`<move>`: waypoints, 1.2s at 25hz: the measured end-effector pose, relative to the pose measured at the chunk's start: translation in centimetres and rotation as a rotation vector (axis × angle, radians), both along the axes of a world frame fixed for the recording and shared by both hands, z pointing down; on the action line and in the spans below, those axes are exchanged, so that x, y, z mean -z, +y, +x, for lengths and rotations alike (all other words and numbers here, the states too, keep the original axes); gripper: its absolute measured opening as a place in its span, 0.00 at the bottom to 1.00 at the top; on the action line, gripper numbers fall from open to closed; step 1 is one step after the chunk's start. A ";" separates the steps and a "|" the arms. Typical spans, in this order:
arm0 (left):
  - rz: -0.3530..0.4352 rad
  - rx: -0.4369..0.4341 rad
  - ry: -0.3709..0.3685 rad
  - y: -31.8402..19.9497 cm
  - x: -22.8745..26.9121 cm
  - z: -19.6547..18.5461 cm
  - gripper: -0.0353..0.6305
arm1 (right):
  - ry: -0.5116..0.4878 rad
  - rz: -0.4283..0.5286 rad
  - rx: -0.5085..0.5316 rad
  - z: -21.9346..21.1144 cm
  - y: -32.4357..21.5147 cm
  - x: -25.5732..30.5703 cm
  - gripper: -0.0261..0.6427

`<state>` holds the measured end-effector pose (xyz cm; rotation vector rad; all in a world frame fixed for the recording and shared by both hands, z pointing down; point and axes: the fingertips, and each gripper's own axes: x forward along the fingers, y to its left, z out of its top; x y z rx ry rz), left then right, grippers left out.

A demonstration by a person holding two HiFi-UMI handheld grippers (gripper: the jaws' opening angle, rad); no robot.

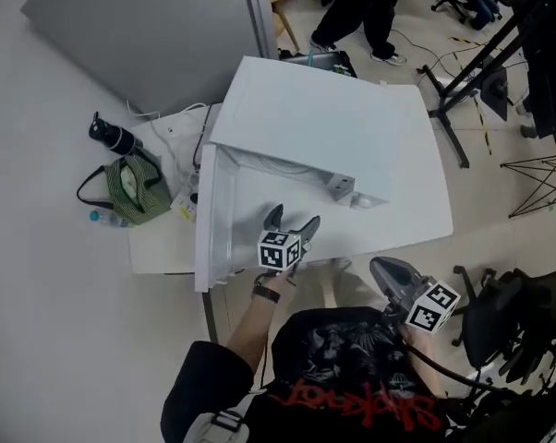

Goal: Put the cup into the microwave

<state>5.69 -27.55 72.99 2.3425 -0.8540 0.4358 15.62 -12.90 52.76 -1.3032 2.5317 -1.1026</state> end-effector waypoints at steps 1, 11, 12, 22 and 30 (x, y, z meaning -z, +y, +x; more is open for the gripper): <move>0.000 -0.037 0.018 3.1 0.4 0.3 0.75 | 0.000 -0.009 0.017 -0.6 0.2 -0.5 0.04; 0.266 0.005 0.065 24.5 11.7 0.3 0.05 | -0.007 0.115 0.180 -2.4 7.9 1.7 0.04; 0.335 0.042 0.033 25.5 13.2 0.1 0.05 | -0.011 0.141 0.185 -1.7 9.9 2.2 0.04; 0.437 0.008 -0.005 39.3 24.0 4.7 0.05 | 0.015 0.354 0.070 6.8 22.7 9.4 0.04; 0.514 -0.059 0.020 43.8 25.8 5.3 0.05 | 0.017 0.449 0.089 5.4 26.0 12.8 0.04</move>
